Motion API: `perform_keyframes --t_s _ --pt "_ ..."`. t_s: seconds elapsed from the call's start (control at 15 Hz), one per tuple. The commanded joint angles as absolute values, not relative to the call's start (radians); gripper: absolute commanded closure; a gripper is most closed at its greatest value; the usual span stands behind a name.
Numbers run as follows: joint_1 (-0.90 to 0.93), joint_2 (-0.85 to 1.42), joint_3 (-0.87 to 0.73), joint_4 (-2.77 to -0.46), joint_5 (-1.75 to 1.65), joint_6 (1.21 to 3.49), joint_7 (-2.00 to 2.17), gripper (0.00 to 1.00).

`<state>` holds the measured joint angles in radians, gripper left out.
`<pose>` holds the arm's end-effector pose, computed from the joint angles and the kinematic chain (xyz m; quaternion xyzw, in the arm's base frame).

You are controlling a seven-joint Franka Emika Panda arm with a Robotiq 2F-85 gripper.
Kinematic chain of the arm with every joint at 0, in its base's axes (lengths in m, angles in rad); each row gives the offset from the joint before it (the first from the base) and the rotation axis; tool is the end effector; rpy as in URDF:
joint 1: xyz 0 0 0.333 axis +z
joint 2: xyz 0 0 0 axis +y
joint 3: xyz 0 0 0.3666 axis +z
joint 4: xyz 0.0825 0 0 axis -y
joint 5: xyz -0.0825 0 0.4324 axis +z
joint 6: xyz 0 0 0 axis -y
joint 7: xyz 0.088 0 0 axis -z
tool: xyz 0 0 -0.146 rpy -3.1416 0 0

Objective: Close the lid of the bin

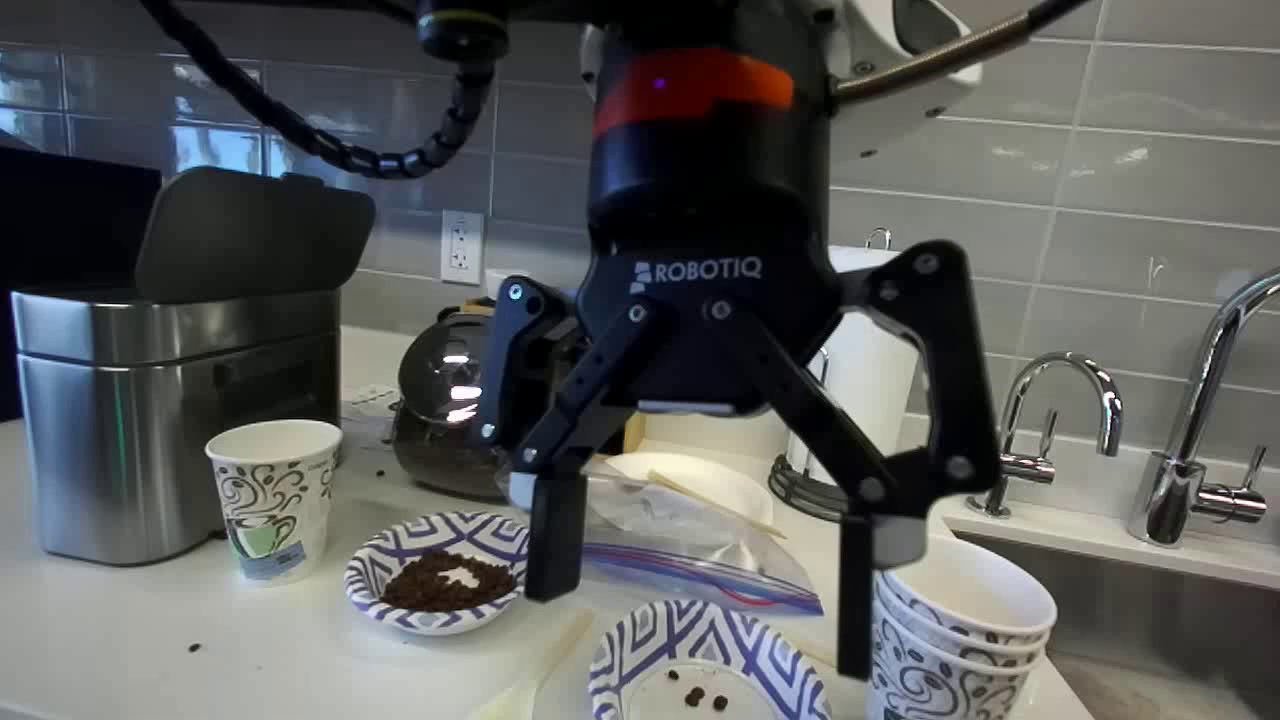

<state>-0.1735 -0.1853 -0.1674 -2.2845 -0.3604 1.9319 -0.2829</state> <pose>0.4535 -0.2013 0.4066 0.9844 0.0514 -0.1231 0.1145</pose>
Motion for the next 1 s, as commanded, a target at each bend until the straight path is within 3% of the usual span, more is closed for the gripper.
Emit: perform_keyframes --t_s 0.0,0.4,0.93 --pt "-0.169 -0.185 -0.172 -2.283 -0.361 1.93 -0.282 0.0" --pt "-0.141 -0.174 -0.15 -2.273 -0.313 1.927 -0.275 0.0" --pt "-0.002 -0.171 -0.074 -2.19 0.064 1.918 -0.372 0.0"
